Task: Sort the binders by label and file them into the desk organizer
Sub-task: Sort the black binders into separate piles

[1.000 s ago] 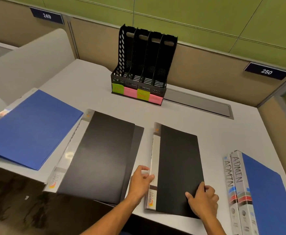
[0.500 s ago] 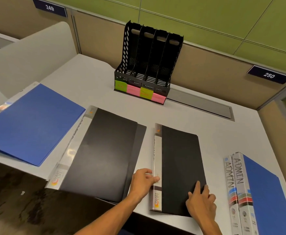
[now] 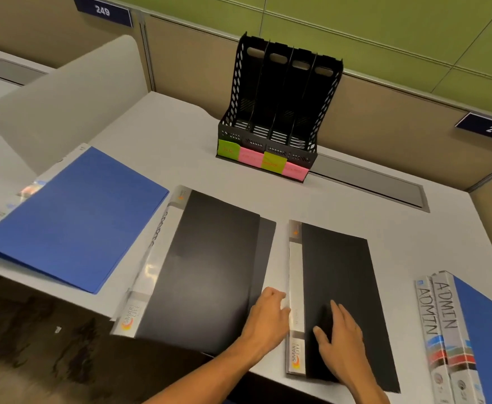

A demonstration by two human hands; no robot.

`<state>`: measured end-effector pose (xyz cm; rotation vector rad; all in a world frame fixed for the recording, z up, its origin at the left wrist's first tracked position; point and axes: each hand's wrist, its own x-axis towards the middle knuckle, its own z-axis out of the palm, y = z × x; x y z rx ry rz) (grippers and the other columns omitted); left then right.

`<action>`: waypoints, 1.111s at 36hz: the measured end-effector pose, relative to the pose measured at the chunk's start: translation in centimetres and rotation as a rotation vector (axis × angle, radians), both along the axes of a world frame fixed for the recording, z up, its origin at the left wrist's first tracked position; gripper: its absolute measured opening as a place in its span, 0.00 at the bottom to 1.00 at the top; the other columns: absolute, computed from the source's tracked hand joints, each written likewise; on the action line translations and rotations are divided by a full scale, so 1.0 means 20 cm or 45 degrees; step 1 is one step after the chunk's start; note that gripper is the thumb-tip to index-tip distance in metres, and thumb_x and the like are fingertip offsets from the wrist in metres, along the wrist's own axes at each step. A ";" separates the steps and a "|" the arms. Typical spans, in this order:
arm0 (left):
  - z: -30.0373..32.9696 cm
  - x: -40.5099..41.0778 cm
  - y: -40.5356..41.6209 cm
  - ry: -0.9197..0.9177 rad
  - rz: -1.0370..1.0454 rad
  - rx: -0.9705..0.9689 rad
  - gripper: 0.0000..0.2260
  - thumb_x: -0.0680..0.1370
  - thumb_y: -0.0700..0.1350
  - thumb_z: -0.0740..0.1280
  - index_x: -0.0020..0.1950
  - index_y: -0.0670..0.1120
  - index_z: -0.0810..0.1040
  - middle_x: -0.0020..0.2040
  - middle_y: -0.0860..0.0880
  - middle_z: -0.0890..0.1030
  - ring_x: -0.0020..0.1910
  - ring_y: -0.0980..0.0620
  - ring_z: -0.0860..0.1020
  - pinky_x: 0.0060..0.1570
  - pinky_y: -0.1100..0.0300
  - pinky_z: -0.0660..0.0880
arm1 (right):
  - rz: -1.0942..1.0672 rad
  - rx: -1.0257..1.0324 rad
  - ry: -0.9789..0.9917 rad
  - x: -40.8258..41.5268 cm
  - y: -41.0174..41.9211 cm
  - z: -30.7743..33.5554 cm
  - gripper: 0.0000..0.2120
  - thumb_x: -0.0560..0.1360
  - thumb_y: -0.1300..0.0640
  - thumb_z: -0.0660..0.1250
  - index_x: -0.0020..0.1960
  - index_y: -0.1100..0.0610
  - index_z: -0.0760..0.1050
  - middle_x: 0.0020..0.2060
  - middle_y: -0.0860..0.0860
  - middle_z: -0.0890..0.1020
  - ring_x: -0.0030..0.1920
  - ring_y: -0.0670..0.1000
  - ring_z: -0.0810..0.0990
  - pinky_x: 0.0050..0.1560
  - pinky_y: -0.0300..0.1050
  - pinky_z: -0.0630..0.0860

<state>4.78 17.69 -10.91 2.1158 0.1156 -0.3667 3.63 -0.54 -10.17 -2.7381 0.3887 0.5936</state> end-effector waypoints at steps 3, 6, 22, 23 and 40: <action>0.05 0.02 0.09 -0.070 0.088 0.024 0.17 0.82 0.52 0.64 0.71 0.53 0.72 0.70 0.56 0.71 0.64 0.54 0.76 0.64 0.61 0.75 | 0.022 0.207 -0.093 0.00 0.15 0.02 0.36 0.78 0.42 0.65 0.80 0.46 0.53 0.80 0.48 0.57 0.78 0.55 0.59 0.75 0.57 0.61; 0.10 0.04 0.22 -0.189 0.217 0.045 0.15 0.82 0.50 0.65 0.68 0.51 0.75 0.68 0.54 0.73 0.63 0.55 0.75 0.63 0.64 0.73 | 0.075 0.416 -0.122 -0.01 0.27 0.04 0.34 0.77 0.38 0.64 0.78 0.41 0.53 0.79 0.45 0.59 0.76 0.52 0.64 0.74 0.55 0.64; 0.13 0.08 0.95 0.095 0.565 0.824 0.47 0.76 0.62 0.69 0.81 0.42 0.45 0.80 0.41 0.58 0.77 0.40 0.62 0.72 0.45 0.66 | 0.044 0.804 0.205 0.06 0.66 0.02 0.40 0.79 0.41 0.66 0.81 0.45 0.45 0.81 0.47 0.52 0.79 0.55 0.58 0.74 0.57 0.61; 0.13 0.08 0.96 0.096 0.570 0.831 0.48 0.75 0.62 0.70 0.81 0.42 0.45 0.80 0.41 0.59 0.76 0.40 0.64 0.71 0.46 0.68 | 0.031 0.813 0.206 0.07 0.67 0.02 0.41 0.79 0.42 0.66 0.81 0.45 0.44 0.81 0.47 0.51 0.80 0.55 0.57 0.74 0.57 0.61; 0.18 0.14 0.98 0.223 0.534 0.528 0.39 0.76 0.59 0.71 0.79 0.44 0.58 0.76 0.40 0.64 0.72 0.38 0.67 0.68 0.45 0.70 | -0.055 0.760 0.154 0.04 0.73 0.00 0.45 0.72 0.42 0.74 0.79 0.43 0.49 0.79 0.47 0.58 0.76 0.54 0.63 0.72 0.58 0.66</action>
